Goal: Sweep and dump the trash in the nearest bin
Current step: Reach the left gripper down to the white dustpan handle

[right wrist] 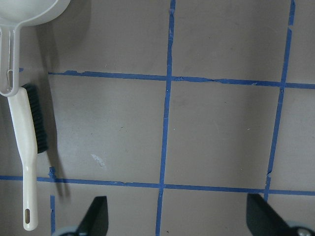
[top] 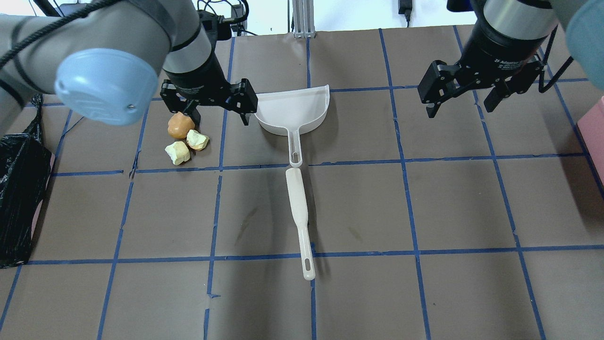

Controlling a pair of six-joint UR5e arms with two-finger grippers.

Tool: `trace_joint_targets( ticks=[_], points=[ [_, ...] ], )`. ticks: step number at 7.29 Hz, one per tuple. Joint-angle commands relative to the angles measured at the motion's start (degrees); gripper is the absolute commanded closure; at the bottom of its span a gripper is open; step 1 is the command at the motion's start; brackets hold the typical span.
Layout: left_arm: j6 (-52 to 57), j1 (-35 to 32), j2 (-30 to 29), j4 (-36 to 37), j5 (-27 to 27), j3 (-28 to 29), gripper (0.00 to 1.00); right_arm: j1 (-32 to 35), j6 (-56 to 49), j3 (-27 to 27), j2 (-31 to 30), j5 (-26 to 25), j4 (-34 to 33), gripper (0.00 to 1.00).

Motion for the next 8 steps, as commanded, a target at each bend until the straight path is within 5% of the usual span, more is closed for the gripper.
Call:
trace_joint_targets(
  ticks=[1, 6, 8],
  points=[
    [-5.75, -3.86, -8.08, 9.94, -0.08, -0.51, 0.01, 0.00, 0.00, 0.00, -0.01, 0.00, 0.00, 0.00],
    [-10.96, -8.89, -14.00, 32.52, -0.08, -11.38, 0.01, 0.09, 0.00, 0.00, -0.01, 0.09, 0.00, 0.00],
    [-11.94, -8.98, -14.88, 34.76, -0.17, -12.46, 0.02, 0.09, 0.00, 0.00, -0.01, 0.52, 0.00, 0.00]
  ],
)
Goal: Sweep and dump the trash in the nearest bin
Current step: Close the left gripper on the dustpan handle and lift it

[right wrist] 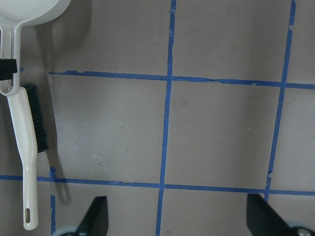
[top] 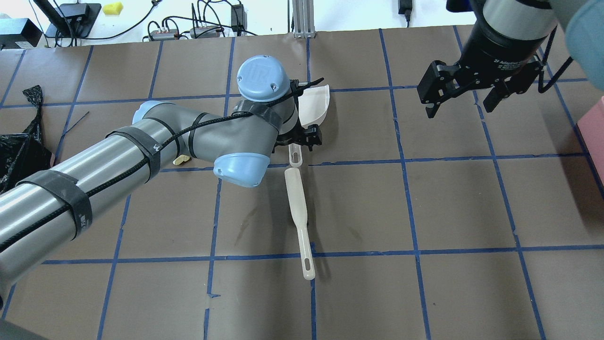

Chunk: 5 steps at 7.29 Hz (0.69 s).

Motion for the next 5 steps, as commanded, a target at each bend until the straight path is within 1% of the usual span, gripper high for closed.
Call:
trace_joint_targets(
  ticks=[1, 2, 3, 4, 5],
  points=[
    [-0.51, -0.19, -1.10, 1.56, -0.04, -0.82, 0.06, 0.00, 0.09, 0.00, 0.00, 0.34, 0.00, 0.00],
    [-0.43, -0.19, -1.54, 1.65, -0.04, -0.74, 0.16, 0.00, 0.00, 0.00, 0.00, 0.34, 0.00, 0.00],
    [-0.34, -0.19, -1.55, 1.74, -0.04, -0.73, 0.29, 0.00, 0.00, 0.00, 0.00, 0.34, 0.00, 0.00],
    [-0.34, -0.19, -1.63, 1.65, -0.04, -0.73, 0.36, 0.00, 0.00, 0.00, 0.00, 0.34, 0.00, 0.00],
    [-0.16, -0.19, -1.64, 1.74, -0.13, -0.73, 0.49, 0.00, 0.00, 0.00, 0.00, 0.34, 0.00, 0.00]
  ],
)
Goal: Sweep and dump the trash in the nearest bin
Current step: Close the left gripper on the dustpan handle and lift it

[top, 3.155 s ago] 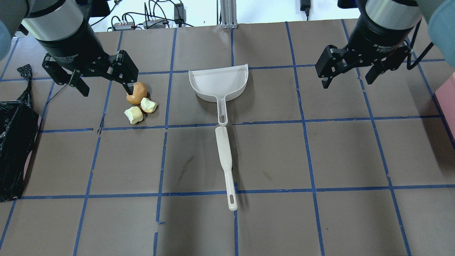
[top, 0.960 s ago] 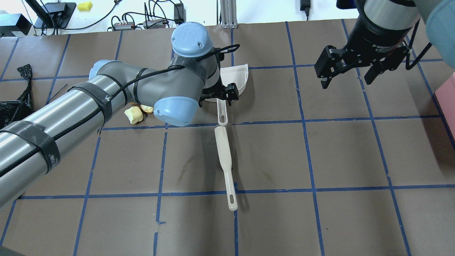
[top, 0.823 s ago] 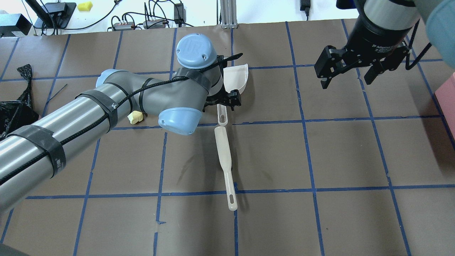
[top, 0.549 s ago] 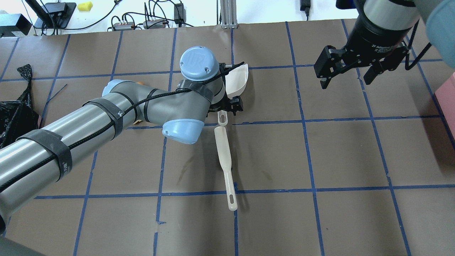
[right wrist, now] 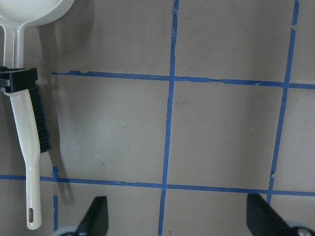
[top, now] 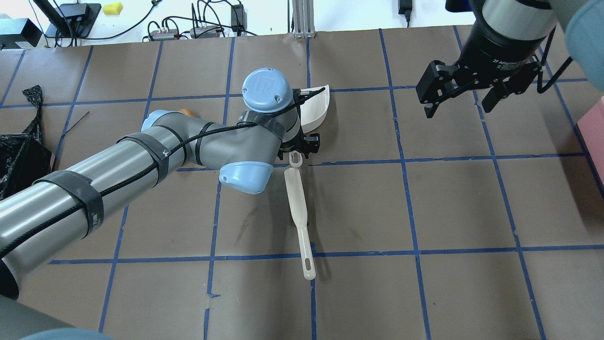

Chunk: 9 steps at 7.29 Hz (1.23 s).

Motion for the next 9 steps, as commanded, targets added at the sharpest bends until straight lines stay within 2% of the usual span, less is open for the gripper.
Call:
trace_joint_targets(
  ticks=[1, 2, 4, 7, 9],
  points=[
    [0.06, 0.00, -0.14, 0.06, -0.24, 0.00, 0.62, 0.00, 0.00, 0.00, 0.00, 0.00, 0.00, 0.00],
    [0.06, 0.00, -0.06, 0.06, -0.24, 0.00, 0.71, 0.00, 0.00, 0.00, 0.00, 0.00, 0.00, 0.00],
    [0.14, 0.08, 0.12, -0.29, -2.78, 1.05, 0.79, 0.00, 0.00, 0.00, 0.00, 0.00, 0.00, 0.00],
    [4.77, 1.48, 1.96, -1.78, -2.53, 5.17, 0.84, 0.00, 0.00, 0.00, 0.00, 0.00, 0.00, 0.00],
    [13.09, 6.21, 3.80, -6.87, -2.62, 7.03, 0.85, 0.00, 0.00, 0.00, 0.00, 0.00, 0.00, 0.00]
  ],
)
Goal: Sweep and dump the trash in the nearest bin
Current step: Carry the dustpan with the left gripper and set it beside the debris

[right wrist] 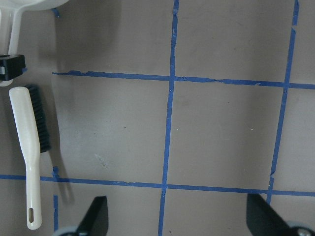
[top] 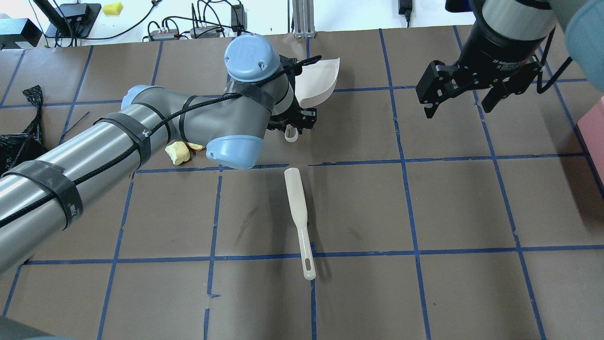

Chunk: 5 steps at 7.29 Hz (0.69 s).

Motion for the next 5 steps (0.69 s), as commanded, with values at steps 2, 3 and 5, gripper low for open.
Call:
trace_joint_targets(
  ticks=[2, 3, 5],
  points=[
    [18.43, 8.83, 4.00, -5.87, 0.05, -0.05, 0.85, 0.00, 0.00, 0.00, 0.00, 0.00, -0.08, 0.00],
    [23.73, 12.17, 5.31, -8.75, -0.12, 0.12, 0.85, 0.00, 0.00, 0.00, 0.00, 0.00, 0.00, 0.00],
    [37.25, 16.84, 8.56, -12.89, 0.05, -0.41, 0.86, 0.00, 0.00, 0.00, 0.00, 0.00, 0.00, 0.00]
  ],
)
